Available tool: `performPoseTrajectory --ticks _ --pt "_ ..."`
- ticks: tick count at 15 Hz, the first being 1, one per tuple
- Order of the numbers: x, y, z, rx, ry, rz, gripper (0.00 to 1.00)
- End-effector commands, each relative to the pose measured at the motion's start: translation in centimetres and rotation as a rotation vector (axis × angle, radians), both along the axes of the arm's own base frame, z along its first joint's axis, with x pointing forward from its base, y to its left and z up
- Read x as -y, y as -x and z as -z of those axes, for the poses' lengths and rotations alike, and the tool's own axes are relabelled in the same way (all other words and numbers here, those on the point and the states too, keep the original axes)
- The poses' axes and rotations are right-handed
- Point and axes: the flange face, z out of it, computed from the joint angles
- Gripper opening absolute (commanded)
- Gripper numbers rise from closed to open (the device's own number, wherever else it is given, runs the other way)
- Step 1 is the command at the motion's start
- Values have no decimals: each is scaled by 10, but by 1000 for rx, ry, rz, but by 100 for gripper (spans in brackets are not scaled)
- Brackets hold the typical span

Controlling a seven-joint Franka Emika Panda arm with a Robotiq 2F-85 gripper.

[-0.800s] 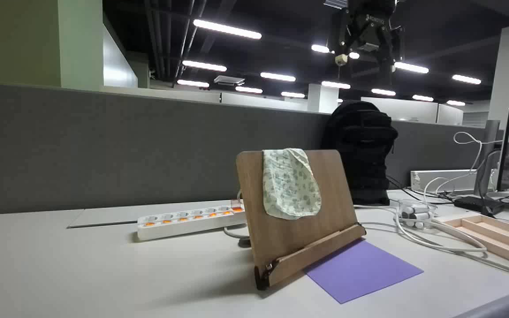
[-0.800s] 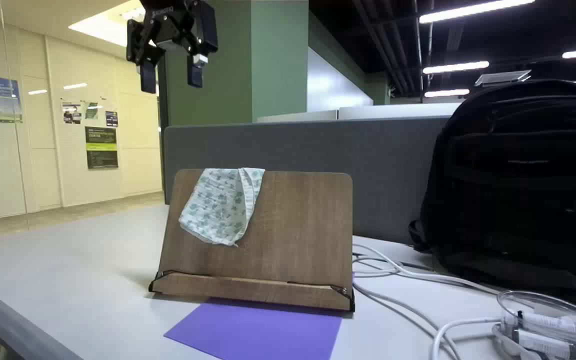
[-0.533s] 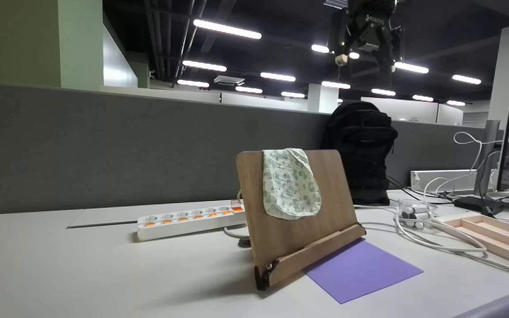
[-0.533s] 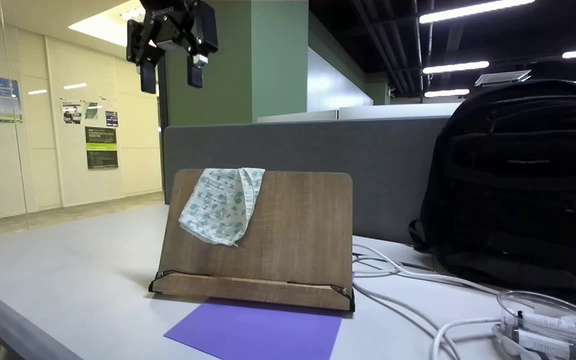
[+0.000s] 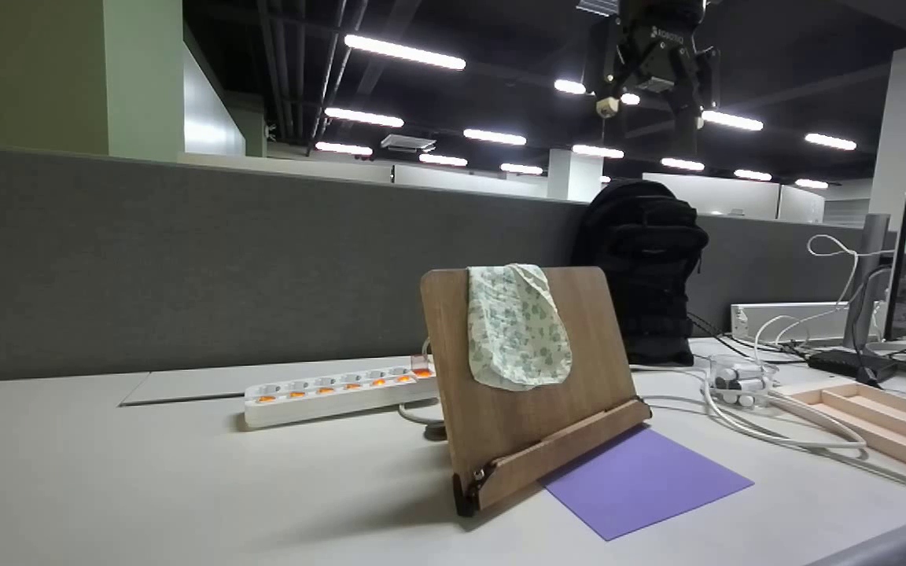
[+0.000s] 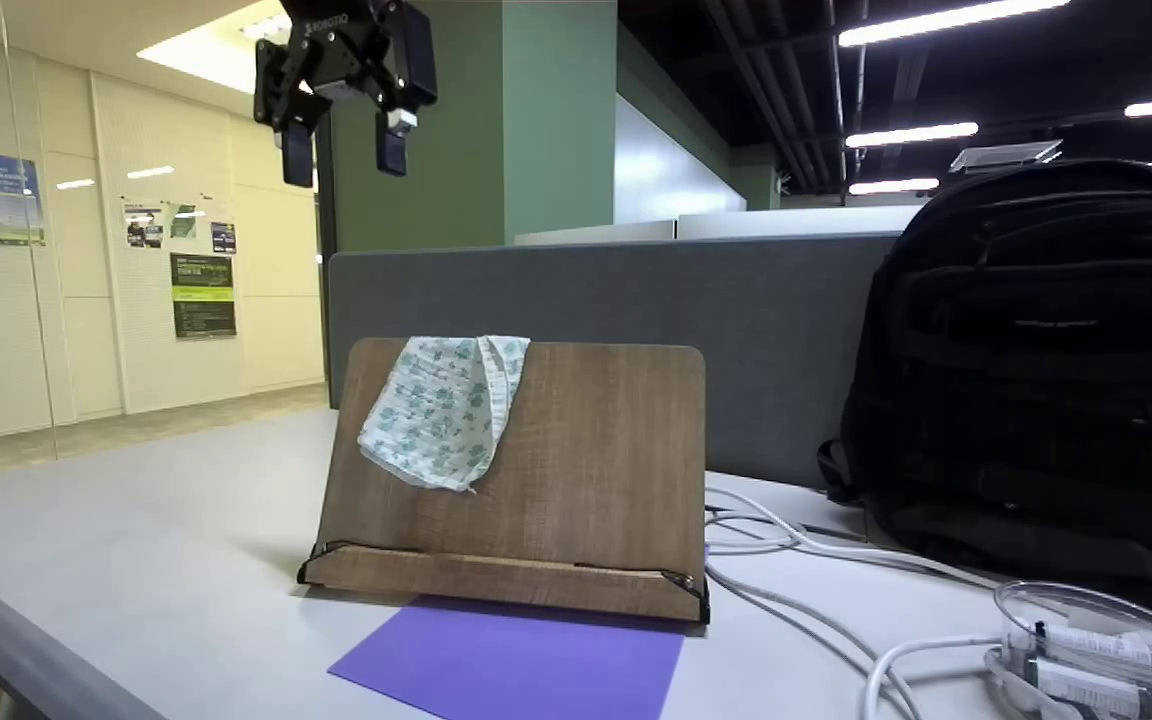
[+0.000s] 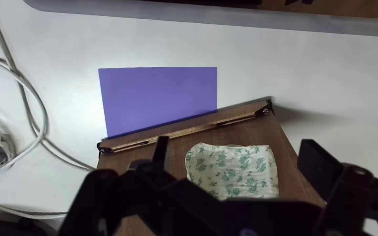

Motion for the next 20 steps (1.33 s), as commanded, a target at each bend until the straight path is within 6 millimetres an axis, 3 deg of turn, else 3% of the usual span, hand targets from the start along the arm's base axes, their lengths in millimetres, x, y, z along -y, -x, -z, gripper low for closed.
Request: performPoseTrajectory --ticks 1,6,15,20 --pt "5 -6 1 50 21 51 100" --pt "11 -35 25 205 108 76 100" --pt "21 -97 120 135 125 -68 100" --pt "0 -117 149 66 30 -214 100"
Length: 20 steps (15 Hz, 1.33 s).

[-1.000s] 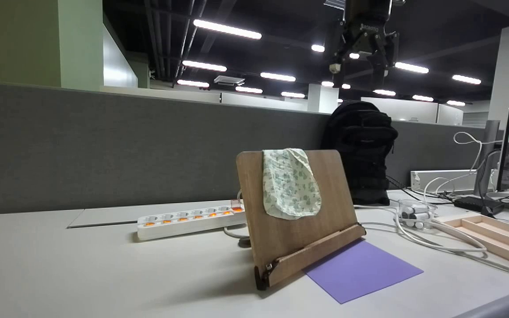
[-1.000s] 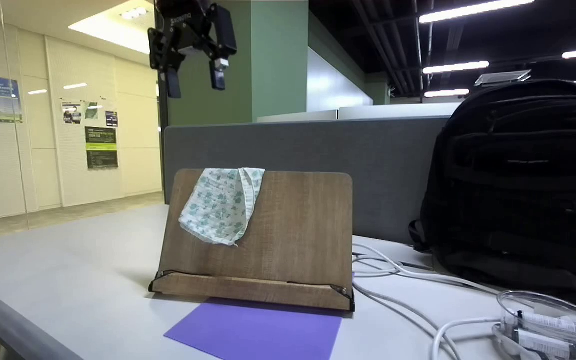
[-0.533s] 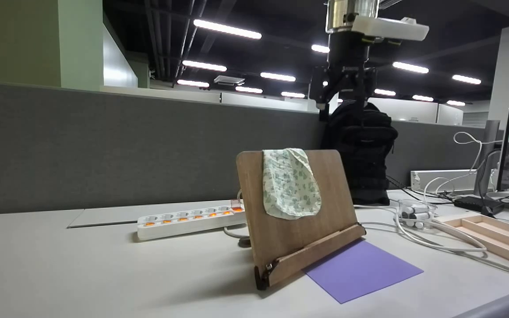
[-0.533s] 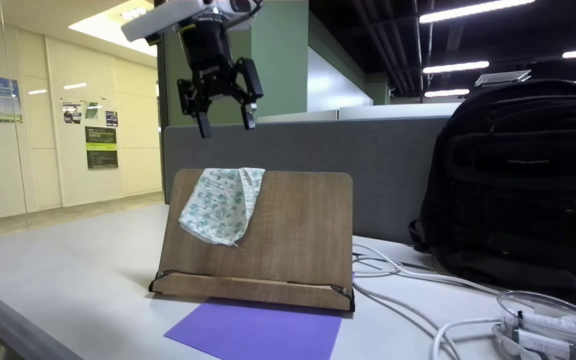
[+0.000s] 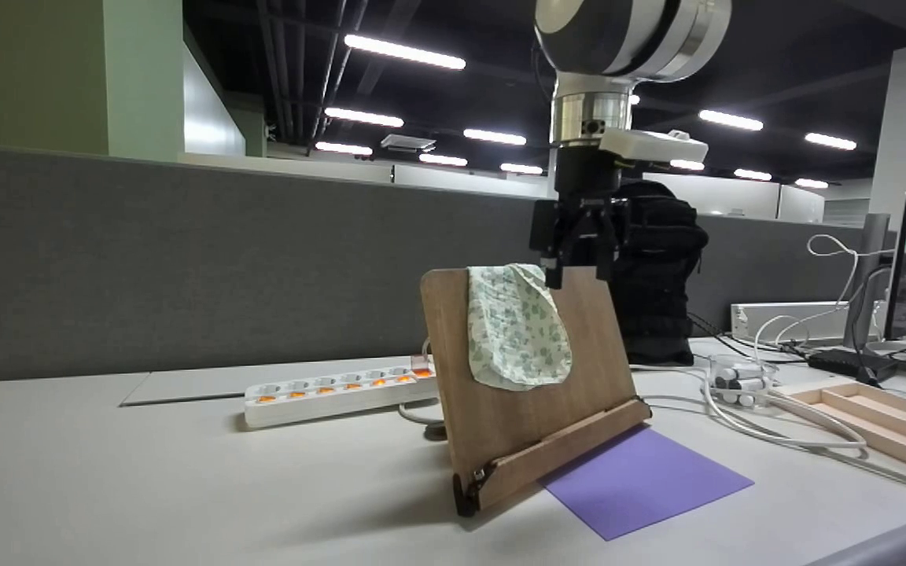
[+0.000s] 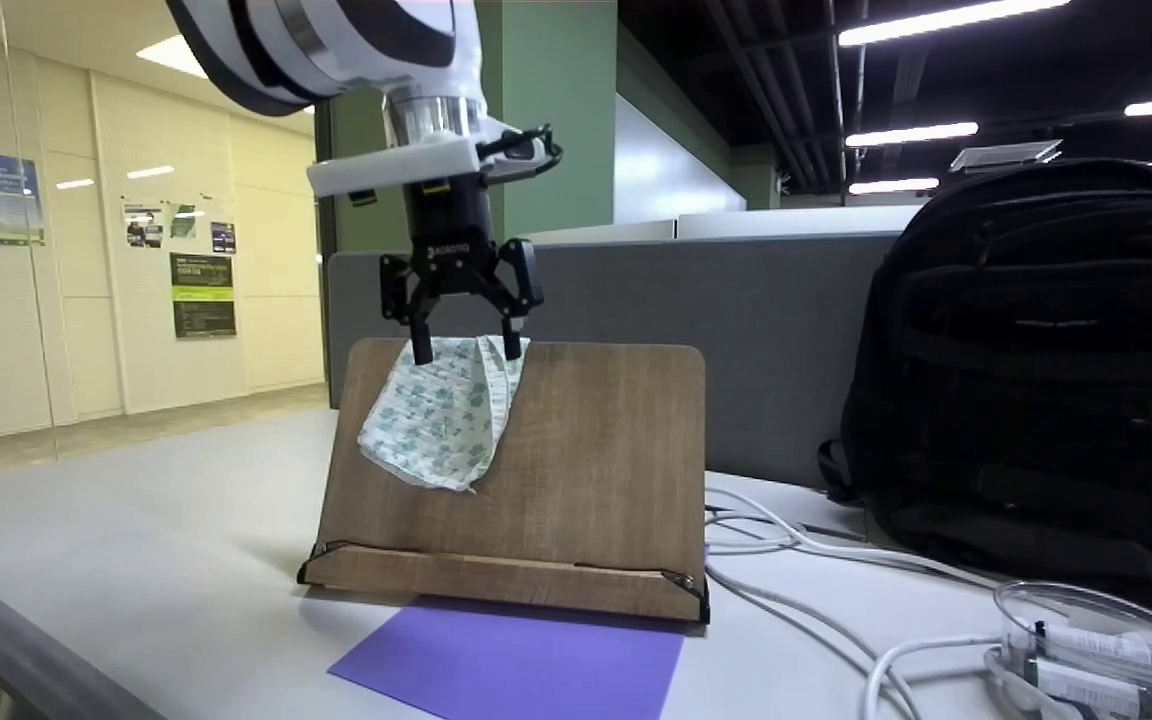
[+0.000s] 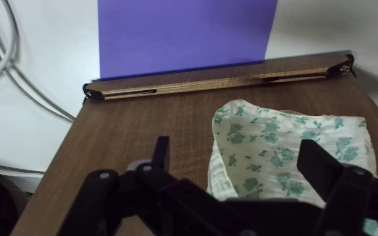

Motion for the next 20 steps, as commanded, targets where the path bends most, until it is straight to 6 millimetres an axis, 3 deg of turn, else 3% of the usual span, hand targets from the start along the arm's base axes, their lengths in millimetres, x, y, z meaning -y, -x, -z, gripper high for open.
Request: performPoseTrajectory --ticks 1,9,10,11,20 --pt "-14 -23 8 -34 -47 -92 100" --pt "-18 -60 9 -29 -48 -193 100" --pt "-18 -63 9 -24 -45 -195 75" --pt "-18 -65 9 -21 -43 -200 75" --pt "-6 -68 4 -18 -37 -196 10"
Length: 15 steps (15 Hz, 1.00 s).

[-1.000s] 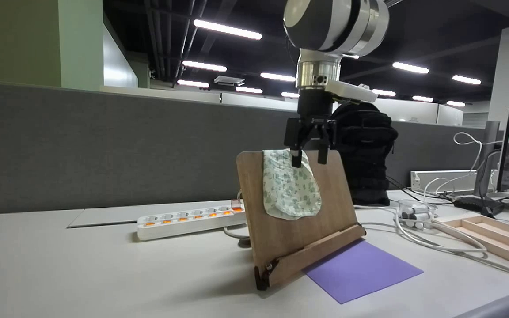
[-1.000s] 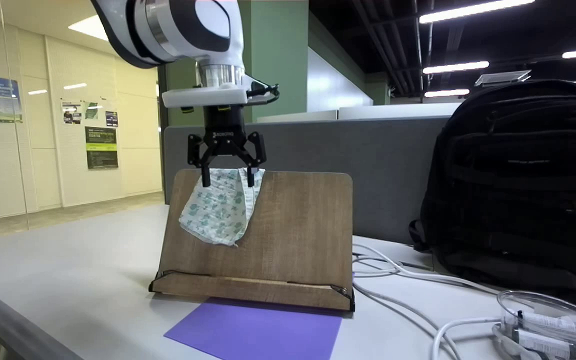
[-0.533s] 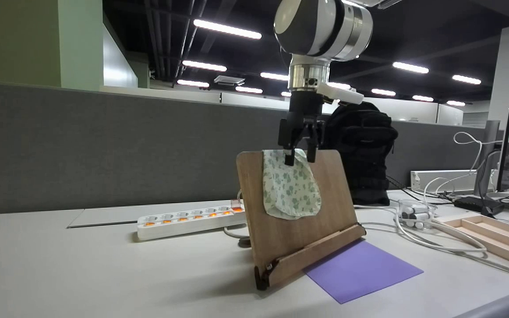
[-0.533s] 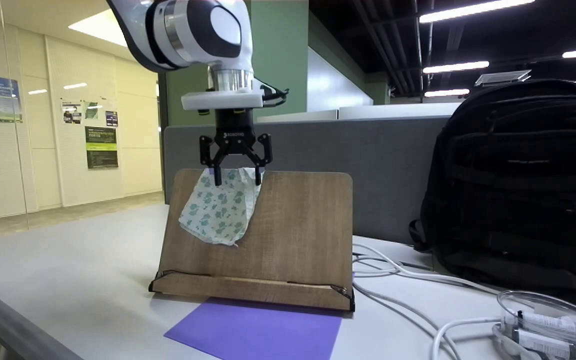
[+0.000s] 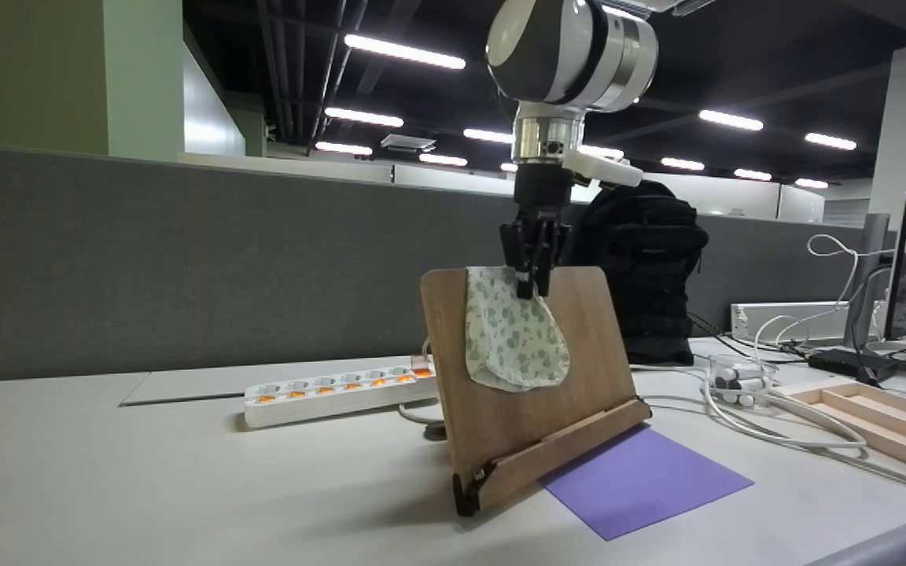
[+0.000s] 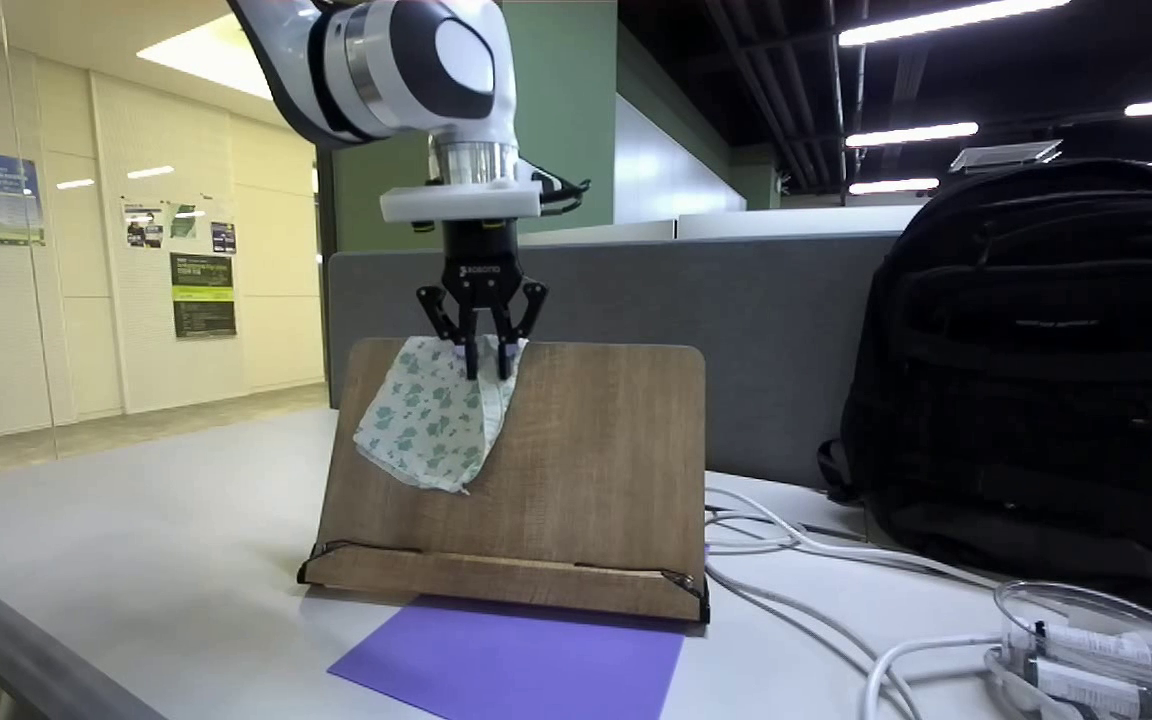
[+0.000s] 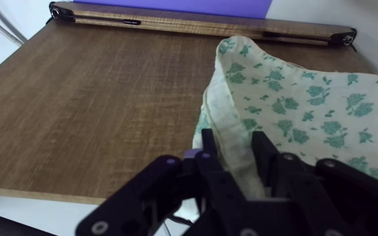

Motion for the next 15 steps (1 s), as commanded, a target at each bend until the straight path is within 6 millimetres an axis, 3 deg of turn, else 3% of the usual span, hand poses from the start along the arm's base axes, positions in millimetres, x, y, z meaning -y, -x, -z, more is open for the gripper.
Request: performPoseTrajectory --ticks 1,4,8,12,15 --pt "11 -1 -11 -9 7 18 4" --pt "27 7 -24 17 25 78 0" --pt "68 31 -74 109 71 246 1" --pt "143 60 -98 152 103 438 1" --pt "194 83 -94 146 115 587 1"
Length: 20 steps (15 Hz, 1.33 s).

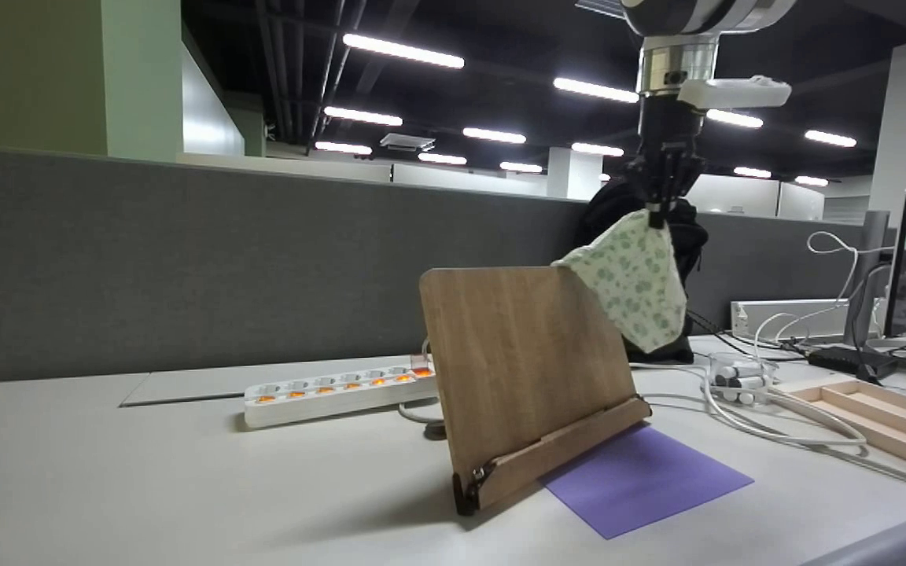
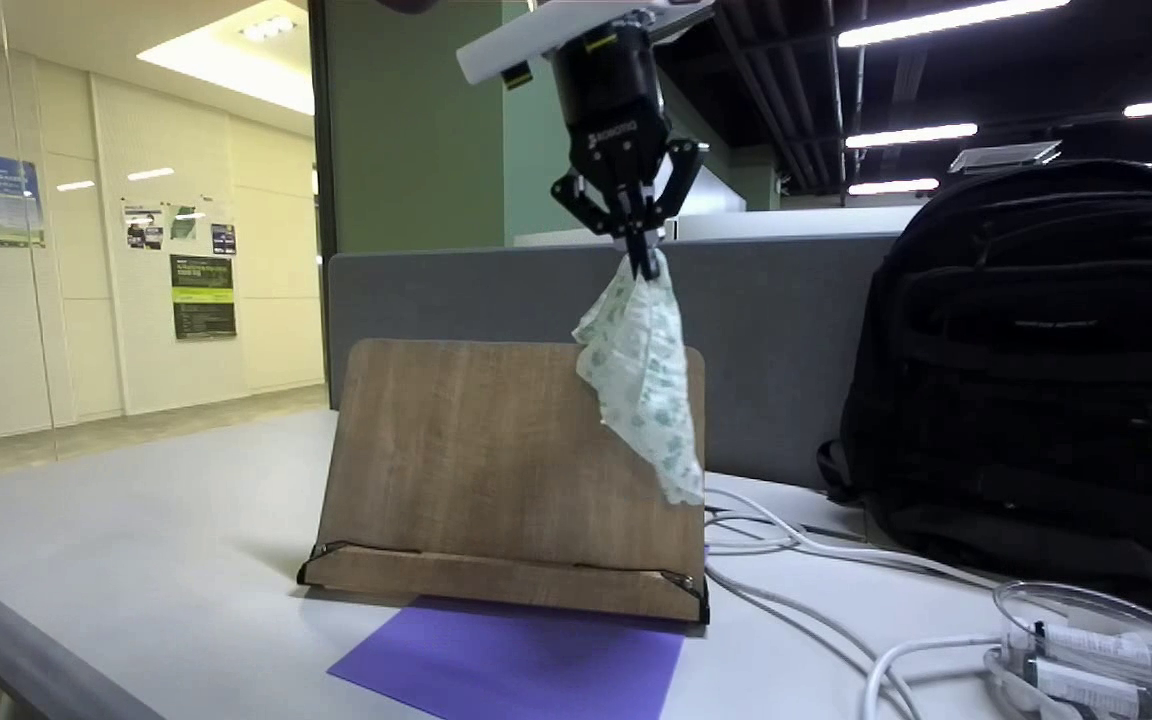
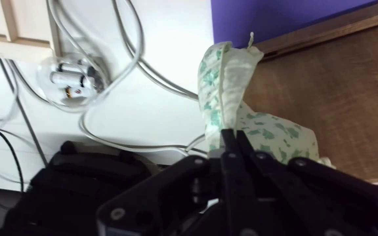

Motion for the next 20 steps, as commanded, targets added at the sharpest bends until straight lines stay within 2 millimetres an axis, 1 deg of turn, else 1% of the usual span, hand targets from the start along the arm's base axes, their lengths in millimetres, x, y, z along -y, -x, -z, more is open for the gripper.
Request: performPoseTrajectory --ticks 1,3,6,9,14,15,16,19,20 --pt "43 28 7 -4 -2 196 1" --pt "57 33 21 -23 -12 297 1" --pt "65 31 40 -49 -30 445 1" --pt "67 21 51 -61 -62 590 1" --pt "79 0 56 -59 -101 820 1" --pt "80 -2 56 -72 -106 863 27" --pt "79 -3 57 -95 -120 905 28" --pt "73 -2 59 -149 -165 1024 49" --pt "68 -2 58 -166 -183 1039 55"
